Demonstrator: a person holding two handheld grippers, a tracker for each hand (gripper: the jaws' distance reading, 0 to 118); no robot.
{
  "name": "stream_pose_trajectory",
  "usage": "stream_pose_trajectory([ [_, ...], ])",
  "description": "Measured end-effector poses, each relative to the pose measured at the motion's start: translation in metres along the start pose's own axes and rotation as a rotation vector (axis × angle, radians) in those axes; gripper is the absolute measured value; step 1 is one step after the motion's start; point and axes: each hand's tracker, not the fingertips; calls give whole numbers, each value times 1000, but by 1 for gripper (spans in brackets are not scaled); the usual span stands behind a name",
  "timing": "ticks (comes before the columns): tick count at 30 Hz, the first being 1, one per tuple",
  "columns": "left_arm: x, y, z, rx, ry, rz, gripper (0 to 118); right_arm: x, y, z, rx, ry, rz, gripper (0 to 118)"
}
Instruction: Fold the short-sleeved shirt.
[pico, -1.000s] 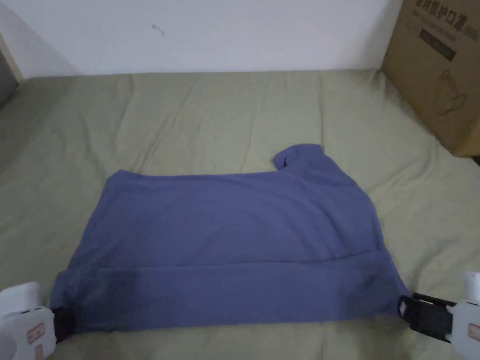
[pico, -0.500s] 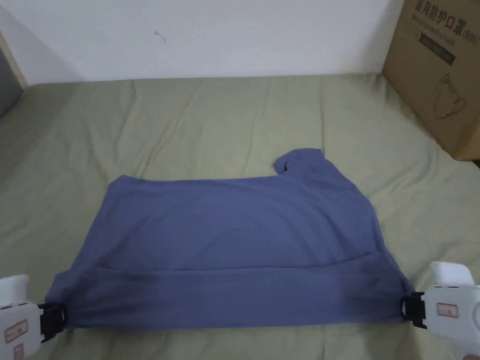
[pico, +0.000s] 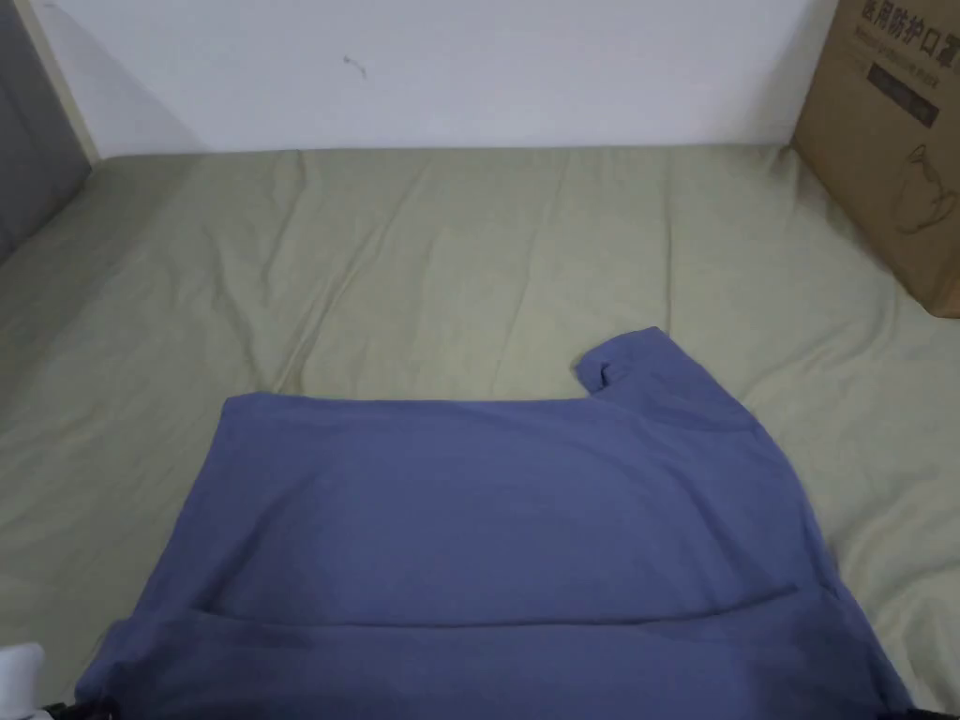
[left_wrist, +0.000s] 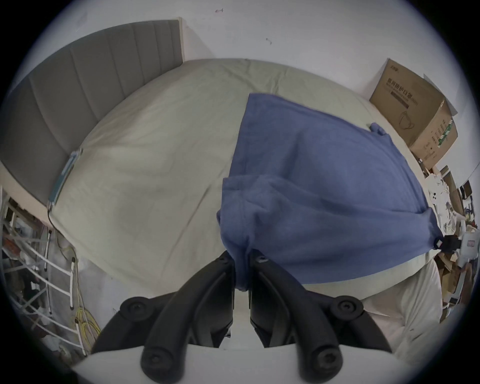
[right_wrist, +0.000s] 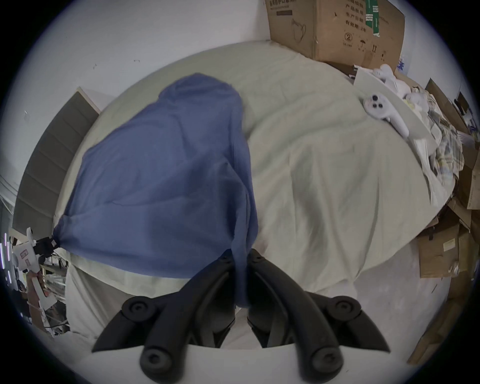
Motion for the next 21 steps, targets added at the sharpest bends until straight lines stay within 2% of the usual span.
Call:
stream_pose_trajectory([
  [1, 1, -4, -2, 4, -3, 11, 21, -1, -4, -3, 7, 1, -5, 15],
  [2, 7, -5, 1, 9, -3, 22, 46, -3, -4, -4, 17, -1, -11, 45],
  [3, 13, -3, 5, 9, 20, 15, 62, -5, -2, -2, 39, -16, -20, 76],
  [4, 14, 0, 10, 22, 64, -5, 70, -6, 4, 1, 49, -78, -8, 76],
  [5, 15, 3, 14, 41, 71, -14, 70, -8, 8, 5, 57, -105, 12, 83],
  [6, 8, 10, 20, 60, 55, -6, 82, -10, 14, 15, 105, -96, 43, 91],
  [9, 5, 18, 24, 165, 17, 59, 82, -23, 34, 43, 197, -82, 114, 91],
  [10, 10, 26, 35, 187, -2, 81, 81, -29, 41, 49, 222, -61, 125, 90],
  [11, 18, 25, 32, 212, -27, 98, 68, -35, 47, 53, 239, -50, 119, 86],
  [12, 27, 22, 28, 242, -43, 110, 45, -39, 53, 57, 252, -31, 114, 74],
  [13, 38, 18, 21, 253, -60, 112, 18, -45, 57, 58, 275, -9, 112, 47],
  [14, 30, 48, 40, 248, -50, 103, 1, -52, 61, 56, 291, -9, 98, 9],
  [15, 30, 56, 38, 249, -41, 99, 1, -57, 62, 50, 292, -22, 88, 5],
  [17, 32, 62, 19, 207, -61, 82, 0, -60, 63, 32, 259, 2, 70, 4],
  [19, 58, 62, 9, 183, -80, 111, 0, -66, 56, 13, 211, 47, 2, 3],
  [21, 82, 68, -8, 156, -101, 109, 0, -68, 57, -4, 148, 71, 33, 3],
])
